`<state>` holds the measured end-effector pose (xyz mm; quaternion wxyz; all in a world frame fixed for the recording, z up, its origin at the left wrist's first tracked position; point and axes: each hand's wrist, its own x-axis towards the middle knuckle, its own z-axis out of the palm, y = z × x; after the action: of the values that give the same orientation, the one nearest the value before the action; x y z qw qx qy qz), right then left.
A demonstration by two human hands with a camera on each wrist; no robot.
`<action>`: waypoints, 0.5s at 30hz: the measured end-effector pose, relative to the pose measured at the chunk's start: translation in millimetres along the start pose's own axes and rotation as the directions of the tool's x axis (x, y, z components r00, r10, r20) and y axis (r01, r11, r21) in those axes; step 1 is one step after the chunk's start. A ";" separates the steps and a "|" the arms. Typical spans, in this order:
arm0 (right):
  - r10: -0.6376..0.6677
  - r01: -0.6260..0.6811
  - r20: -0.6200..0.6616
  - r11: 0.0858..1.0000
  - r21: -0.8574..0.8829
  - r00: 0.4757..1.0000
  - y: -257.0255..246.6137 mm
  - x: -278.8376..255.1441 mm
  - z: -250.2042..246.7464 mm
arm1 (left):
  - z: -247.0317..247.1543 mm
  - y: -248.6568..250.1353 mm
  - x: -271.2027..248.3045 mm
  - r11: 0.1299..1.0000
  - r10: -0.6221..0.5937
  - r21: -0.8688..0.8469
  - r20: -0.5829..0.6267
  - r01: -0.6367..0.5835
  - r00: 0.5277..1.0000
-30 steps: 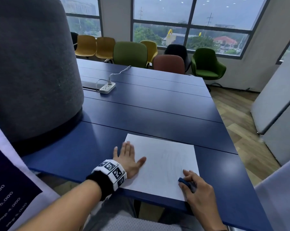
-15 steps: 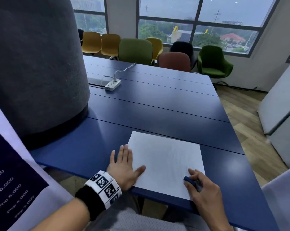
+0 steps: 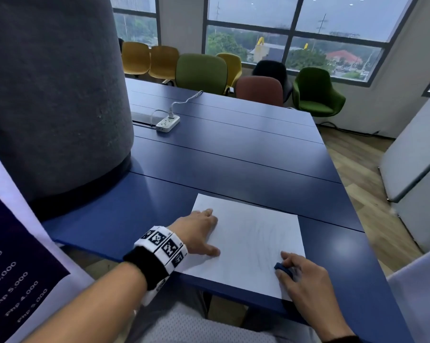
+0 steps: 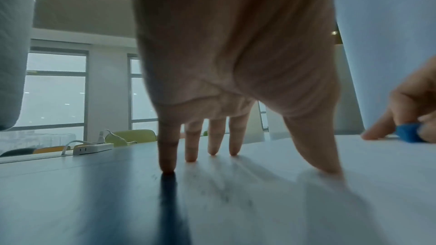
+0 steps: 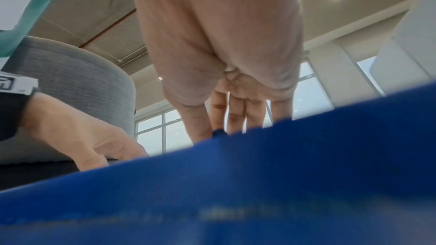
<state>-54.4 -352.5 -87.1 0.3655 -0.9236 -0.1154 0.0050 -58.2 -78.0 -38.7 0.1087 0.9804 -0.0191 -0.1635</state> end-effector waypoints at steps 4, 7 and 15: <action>-0.081 0.100 0.088 0.967 -0.236 0.993 -25.1 12.9 -10.6 | -13.3 7.1 11.8 0.995 -0.006 0.099 0.086 -0.002 0.996; -0.194 0.250 0.213 0.927 -0.279 0.958 -59.0 32.3 -9.3 | -15.1 8.6 16.0 0.989 -0.017 0.147 0.106 0.002 0.994; -0.335 0.543 0.517 0.773 -0.328 0.788 -93.7 82.9 28.4 | -6.6 1.5 19.0 0.987 -0.014 0.163 0.102 -0.003 0.995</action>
<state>4.1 -249.2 -38.3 0.0917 -0.9032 -0.4089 0.0931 -38.1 -79.5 -38.3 0.0268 0.9763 -0.0353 -0.2117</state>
